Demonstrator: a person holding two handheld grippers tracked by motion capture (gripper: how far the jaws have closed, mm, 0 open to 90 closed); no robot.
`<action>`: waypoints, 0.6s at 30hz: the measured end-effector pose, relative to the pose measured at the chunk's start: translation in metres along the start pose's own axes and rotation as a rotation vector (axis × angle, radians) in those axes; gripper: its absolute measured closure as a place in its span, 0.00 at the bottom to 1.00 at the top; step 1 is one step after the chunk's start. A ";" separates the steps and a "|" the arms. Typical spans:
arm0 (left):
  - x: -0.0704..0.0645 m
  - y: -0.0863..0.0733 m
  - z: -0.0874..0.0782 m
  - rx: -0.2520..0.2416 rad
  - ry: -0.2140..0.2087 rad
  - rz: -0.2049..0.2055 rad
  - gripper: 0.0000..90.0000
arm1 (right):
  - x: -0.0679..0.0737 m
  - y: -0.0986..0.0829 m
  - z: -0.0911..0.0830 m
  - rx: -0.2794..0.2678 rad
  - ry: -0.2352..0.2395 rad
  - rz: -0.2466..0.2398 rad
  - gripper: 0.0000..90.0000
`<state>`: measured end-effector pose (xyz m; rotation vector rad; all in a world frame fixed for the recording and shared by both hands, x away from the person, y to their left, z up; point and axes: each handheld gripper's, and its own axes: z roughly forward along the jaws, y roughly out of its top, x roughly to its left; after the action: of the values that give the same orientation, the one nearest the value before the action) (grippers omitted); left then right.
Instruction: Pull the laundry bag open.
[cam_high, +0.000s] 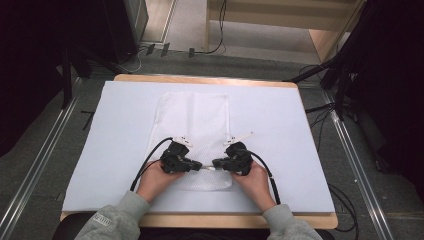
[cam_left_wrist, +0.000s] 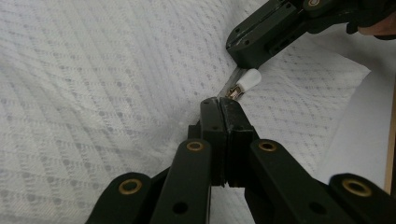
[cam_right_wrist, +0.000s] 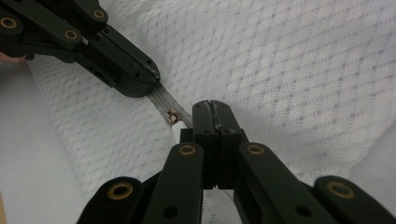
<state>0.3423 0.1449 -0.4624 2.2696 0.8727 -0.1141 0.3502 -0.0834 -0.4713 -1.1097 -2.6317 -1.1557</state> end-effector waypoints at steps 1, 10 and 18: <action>-0.001 0.000 0.000 0.002 0.003 0.004 1.00 | 0.000 0.000 0.000 0.001 0.001 -0.004 1.00; 0.000 0.001 0.001 0.001 -0.005 0.000 0.99 | 0.003 -0.003 -0.003 0.010 0.027 0.004 1.00; 0.000 0.003 0.000 -0.006 -0.029 -0.008 0.92 | 0.014 -0.004 0.001 0.010 0.020 -0.044 1.00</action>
<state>0.3440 0.1435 -0.4606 2.2538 0.8660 -0.1475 0.3376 -0.0756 -0.4700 -1.0376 -2.6569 -1.1543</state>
